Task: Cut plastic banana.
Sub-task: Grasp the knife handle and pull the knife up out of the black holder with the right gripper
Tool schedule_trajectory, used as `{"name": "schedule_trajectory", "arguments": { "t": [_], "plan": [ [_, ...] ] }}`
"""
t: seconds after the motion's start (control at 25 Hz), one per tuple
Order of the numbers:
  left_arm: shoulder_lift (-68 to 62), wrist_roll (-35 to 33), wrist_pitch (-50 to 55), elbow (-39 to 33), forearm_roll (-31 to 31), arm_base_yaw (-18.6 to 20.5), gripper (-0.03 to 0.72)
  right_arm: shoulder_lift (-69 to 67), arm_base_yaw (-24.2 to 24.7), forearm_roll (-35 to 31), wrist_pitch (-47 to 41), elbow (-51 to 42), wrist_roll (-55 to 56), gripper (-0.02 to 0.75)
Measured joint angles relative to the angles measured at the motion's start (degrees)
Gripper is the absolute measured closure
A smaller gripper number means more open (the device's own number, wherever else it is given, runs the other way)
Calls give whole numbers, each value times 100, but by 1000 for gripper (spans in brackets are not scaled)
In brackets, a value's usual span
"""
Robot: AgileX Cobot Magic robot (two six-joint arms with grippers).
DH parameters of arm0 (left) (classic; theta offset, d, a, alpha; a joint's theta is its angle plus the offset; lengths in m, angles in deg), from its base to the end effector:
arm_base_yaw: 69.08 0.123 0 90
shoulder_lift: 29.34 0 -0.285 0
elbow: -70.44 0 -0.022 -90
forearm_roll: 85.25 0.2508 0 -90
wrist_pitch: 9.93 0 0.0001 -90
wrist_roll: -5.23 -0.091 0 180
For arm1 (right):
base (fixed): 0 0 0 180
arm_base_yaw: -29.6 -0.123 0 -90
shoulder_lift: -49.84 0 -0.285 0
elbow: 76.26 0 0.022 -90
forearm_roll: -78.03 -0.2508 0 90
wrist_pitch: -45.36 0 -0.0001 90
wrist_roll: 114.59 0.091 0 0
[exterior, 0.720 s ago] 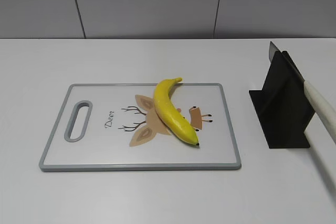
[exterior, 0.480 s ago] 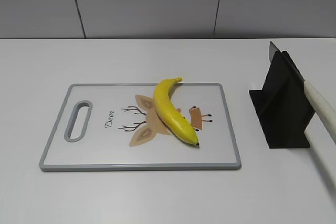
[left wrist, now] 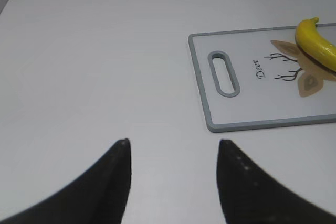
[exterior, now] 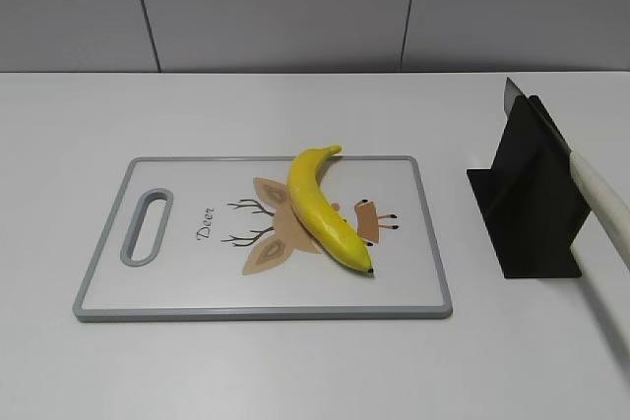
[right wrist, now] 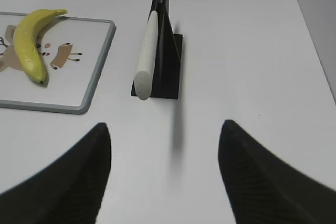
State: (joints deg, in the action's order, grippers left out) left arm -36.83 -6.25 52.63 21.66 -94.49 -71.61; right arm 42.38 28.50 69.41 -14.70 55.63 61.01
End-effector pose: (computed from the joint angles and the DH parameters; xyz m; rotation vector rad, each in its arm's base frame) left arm -0.0077 -0.0126 0.2746 0.2623 2.0478 -0.0977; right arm -0.0069 0.0117 0.2812 -0.1035 2.0094 0.1425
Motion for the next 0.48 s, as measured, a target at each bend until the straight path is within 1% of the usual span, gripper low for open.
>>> {"name": "schedule_trajectory", "arguments": {
  "t": [0.48],
  "plan": [
    [0,0,0,0,0,0,168,0,0,-56,0,0,29,238]
  ]
}}
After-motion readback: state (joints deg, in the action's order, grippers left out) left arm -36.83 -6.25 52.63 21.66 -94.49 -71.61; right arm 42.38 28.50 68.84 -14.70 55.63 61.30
